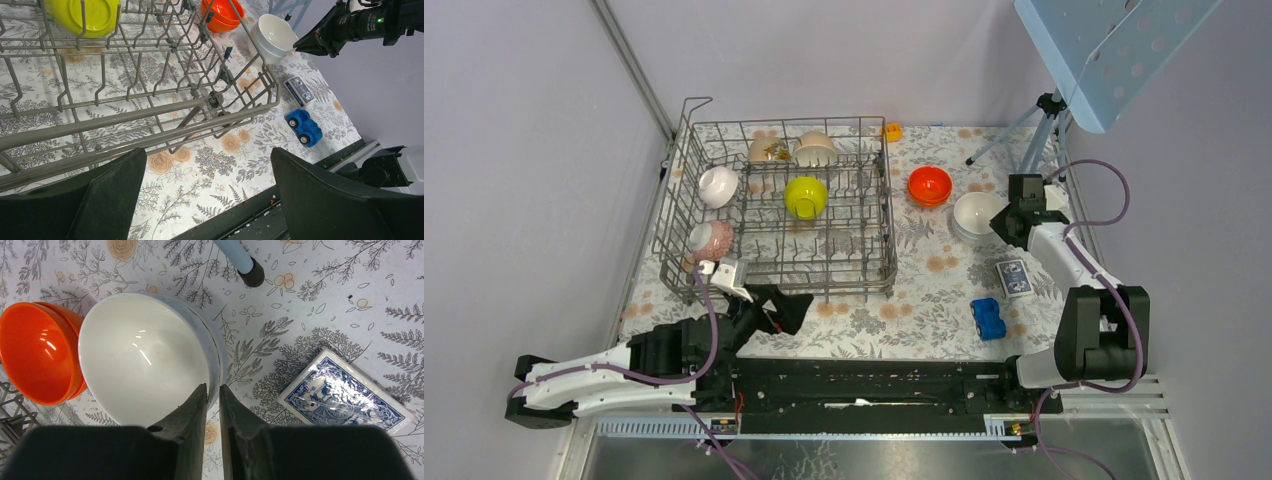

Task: Unload the bowls from the dish rack
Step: Place the bowl with the bowl, then pick up the bowl from the dish rack.

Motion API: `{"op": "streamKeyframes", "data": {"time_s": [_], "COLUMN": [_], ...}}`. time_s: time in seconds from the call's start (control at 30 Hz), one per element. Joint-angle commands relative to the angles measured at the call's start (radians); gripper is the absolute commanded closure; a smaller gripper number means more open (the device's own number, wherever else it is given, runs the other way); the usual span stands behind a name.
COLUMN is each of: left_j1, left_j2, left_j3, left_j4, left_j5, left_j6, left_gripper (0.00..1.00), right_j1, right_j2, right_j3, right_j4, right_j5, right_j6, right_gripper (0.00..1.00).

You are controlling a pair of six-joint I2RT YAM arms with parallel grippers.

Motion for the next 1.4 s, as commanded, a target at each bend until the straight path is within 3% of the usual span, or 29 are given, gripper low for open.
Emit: {"op": "streamKeyframes", "data": {"time_s": [0.0,0.13,0.3,0.47,0.83,1.0,1.37], "left_j1": [-0.001,-0.001,-0.001,-0.002,-0.001,-0.001,-0.001], "left_j2": [0.001,0.000,-0.007,-0.011,0.054,0.140,0.217], "left_j3": [-0.002,0.000,0.003,0.020,0.199,0.315,0.382], "left_j4": [0.034,0.033,0.033,0.033,-0.097,-0.192,-0.331], "left_j5": [-0.004,-0.004,-0.004,-0.009,-0.246,-0.337,-0.406], "left_j6": [0.013,0.013,0.016,0.031,0.011,0.014,-0.040], "left_gripper": [0.01,0.01,0.01,0.01,0.01,0.01,0.01], "right_j1": [-0.006,-0.006,-0.006,0.012,0.421,0.508,0.596], "right_j2": [0.015,0.009,-0.052,-0.178,-0.327,-0.289,-0.008], "right_j3": [0.014,0.010,0.012,0.008,-0.031,-0.040,0.128], "right_j4": [0.009,0.013,-0.010,-0.038,0.010,0.121,0.195], "right_j5": [-0.003,-0.011,-0.040,-0.112,-0.237,-0.314,-0.309], "right_j6": [-0.011,-0.008,-0.004,-0.027,-0.172,-0.184,-0.189], "right_gripper": [0.80,0.77,0.54,0.42,0.28,0.18,0.19]}}
